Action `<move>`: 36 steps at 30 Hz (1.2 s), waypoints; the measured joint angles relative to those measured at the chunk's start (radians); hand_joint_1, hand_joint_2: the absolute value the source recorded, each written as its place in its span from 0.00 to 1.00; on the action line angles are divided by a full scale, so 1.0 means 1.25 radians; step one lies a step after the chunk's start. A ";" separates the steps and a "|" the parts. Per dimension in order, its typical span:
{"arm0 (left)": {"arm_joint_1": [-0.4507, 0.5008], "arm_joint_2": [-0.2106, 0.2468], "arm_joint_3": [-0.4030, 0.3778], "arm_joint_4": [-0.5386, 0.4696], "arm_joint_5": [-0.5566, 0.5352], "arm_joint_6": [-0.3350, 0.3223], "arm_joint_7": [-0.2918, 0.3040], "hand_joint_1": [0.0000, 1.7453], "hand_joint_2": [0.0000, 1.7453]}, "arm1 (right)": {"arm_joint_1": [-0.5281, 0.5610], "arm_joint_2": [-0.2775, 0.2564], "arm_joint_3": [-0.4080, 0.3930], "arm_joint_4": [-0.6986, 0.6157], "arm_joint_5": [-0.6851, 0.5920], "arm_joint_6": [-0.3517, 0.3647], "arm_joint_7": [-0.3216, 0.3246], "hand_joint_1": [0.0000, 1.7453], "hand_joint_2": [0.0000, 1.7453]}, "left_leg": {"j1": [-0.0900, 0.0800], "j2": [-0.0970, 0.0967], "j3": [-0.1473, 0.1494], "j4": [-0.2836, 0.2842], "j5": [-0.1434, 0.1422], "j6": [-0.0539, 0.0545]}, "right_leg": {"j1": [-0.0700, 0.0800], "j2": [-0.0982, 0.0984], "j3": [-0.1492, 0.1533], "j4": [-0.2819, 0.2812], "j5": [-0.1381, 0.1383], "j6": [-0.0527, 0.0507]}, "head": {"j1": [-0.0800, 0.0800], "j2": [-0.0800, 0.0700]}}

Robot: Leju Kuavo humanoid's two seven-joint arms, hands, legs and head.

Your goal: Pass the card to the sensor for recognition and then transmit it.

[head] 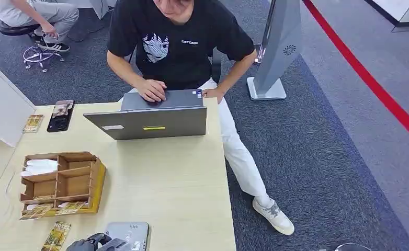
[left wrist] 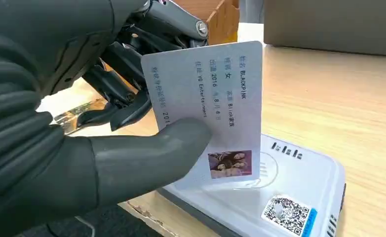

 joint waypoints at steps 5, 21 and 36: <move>-0.007 0.000 -0.004 0.005 -0.007 -0.003 -0.009 1.00 1.00 | -0.002 0.000 0.000 0.000 0.006 -0.004 -0.005 0.00 1.00 | 0.000 0.000 0.000 0.000 0.000 0.000 | 0.000 0.000 0.000 0.000 0.000 0.000 | 0.000 0.000; -0.019 -0.071 0.241 -0.130 -0.234 -0.159 -0.223 1.00 1.00 | 0.001 0.000 0.016 0.008 0.027 -0.013 -0.027 0.00 1.00 | 0.000 0.000 0.000 0.000 0.001 -0.001 | 0.000 0.000 0.000 0.000 0.000 0.000 | 0.000 0.000; -0.179 -0.111 0.512 -0.140 -0.262 -0.312 -0.275 1.00 1.00 | -0.017 0.000 0.005 0.048 0.096 0.042 -0.038 0.00 1.00 | 0.000 0.000 0.000 0.000 0.002 0.000 | 0.000 0.000 0.000 0.000 0.001 -0.001 | -0.001 0.000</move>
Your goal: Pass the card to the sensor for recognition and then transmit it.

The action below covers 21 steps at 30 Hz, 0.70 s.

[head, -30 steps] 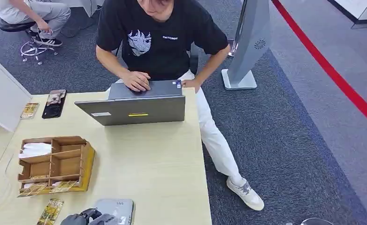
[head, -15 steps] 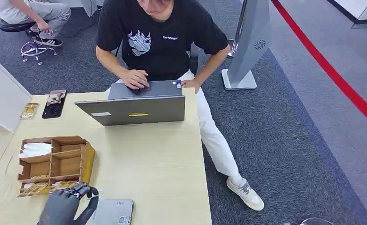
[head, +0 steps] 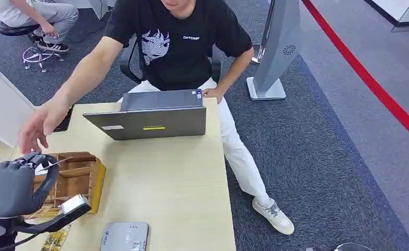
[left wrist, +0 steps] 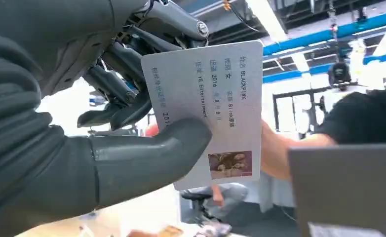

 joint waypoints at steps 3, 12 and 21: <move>-0.034 0.007 0.012 0.012 -0.003 -0.023 0.008 1.00 1.00 | -0.002 0.000 -0.003 0.003 0.003 0.010 0.001 0.00 1.00 | 0.000 0.000 0.000 0.000 0.000 0.000 | 0.000 0.000 0.000 0.000 0.000 0.000 | 0.000 0.000; -0.087 0.018 0.022 0.041 -0.006 -0.045 0.024 0.03 1.00 | -0.012 0.000 -0.031 0.012 0.025 0.048 0.012 0.00 1.00 | 0.000 0.000 0.000 0.000 0.000 0.000 | 0.000 0.000 0.000 0.000 0.000 0.000 | 0.000 0.000; -0.053 0.010 0.037 0.047 -0.002 0.009 0.003 0.00 1.00 | -0.015 0.000 -0.051 0.016 0.024 0.053 0.009 0.00 1.00 | 0.000 0.000 0.000 0.000 0.000 0.000 | 0.000 0.000 0.000 0.000 0.000 0.000 | 0.000 0.000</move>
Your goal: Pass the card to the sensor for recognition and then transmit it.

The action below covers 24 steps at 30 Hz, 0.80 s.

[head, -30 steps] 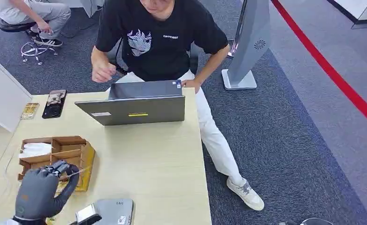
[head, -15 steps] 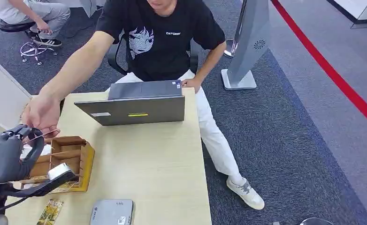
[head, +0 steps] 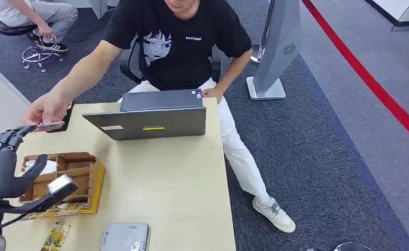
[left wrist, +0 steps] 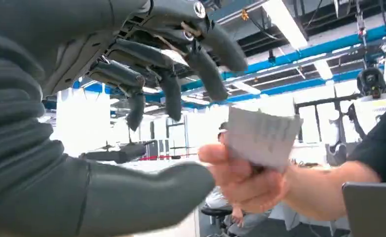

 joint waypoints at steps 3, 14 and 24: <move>0.046 -0.009 0.008 -0.011 -0.004 0.051 -0.026 0.00 1.00 | 0.006 0.000 0.007 -0.002 -0.045 -0.043 -0.002 0.00 1.00 | 0.000 0.000 0.000 0.000 0.000 0.000 | 0.000 0.000 0.000 0.000 0.000 0.000 | 0.000 0.000; 0.246 -0.022 -0.006 -0.085 -0.044 0.126 -0.047 0.00 1.00 | 0.044 0.000 0.039 -0.045 -0.109 -0.064 0.022 0.00 1.00 | 0.000 0.000 0.000 0.000 -0.001 0.000 | 0.000 0.000 0.000 0.000 0.000 0.000 | 0.000 0.000; 0.309 0.029 -0.091 -0.067 -0.017 0.111 0.074 0.00 1.00 | 0.044 0.000 0.037 -0.061 -0.105 -0.053 0.026 0.00 1.00 | 0.000 0.000 0.000 0.000 -0.001 0.000 | 0.000 0.000 0.000 0.000 0.000 0.000 | 0.000 0.000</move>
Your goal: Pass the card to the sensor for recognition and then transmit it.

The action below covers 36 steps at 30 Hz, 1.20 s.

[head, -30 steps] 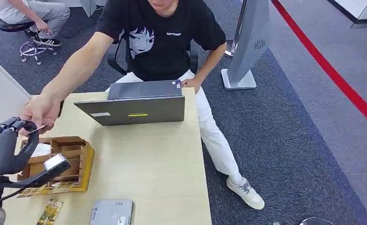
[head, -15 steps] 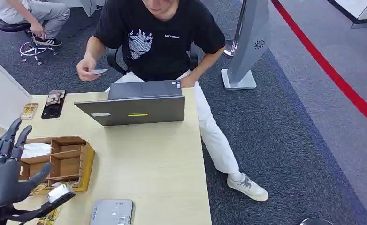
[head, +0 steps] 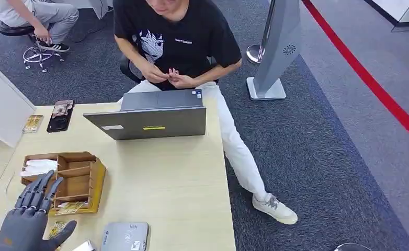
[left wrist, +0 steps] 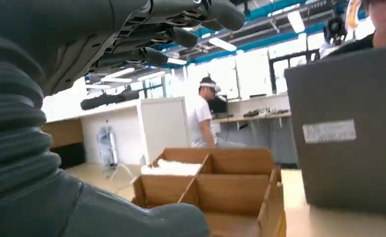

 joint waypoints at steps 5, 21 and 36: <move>0.002 0.020 -0.011 0.039 0.021 -0.016 0.030 0.00 1.00 | -0.003 0.000 -0.006 0.000 0.020 0.014 0.004 0.00 1.00 | 0.000 0.000 0.000 0.000 0.000 0.000 | 0.000 0.000 0.000 0.000 0.000 0.000 | 0.000 0.000; -0.050 0.037 -0.007 0.177 0.006 -0.065 0.024 0.00 1.00 | -0.026 0.000 -0.023 0.004 0.059 0.042 0.008 0.00 1.00 | 0.000 0.000 0.000 0.000 0.000 0.000 | 0.000 0.000 0.000 0.000 0.000 0.000 | 0.000 0.000; -0.090 0.006 -0.005 0.231 -0.030 -0.064 -0.006 0.00 1.00 | -0.037 0.000 -0.028 0.017 0.068 0.043 0.005 0.00 1.00 | 0.000 0.000 0.000 0.000 0.000 0.000 | 0.000 0.000 0.000 0.000 0.000 0.000 | 0.000 0.000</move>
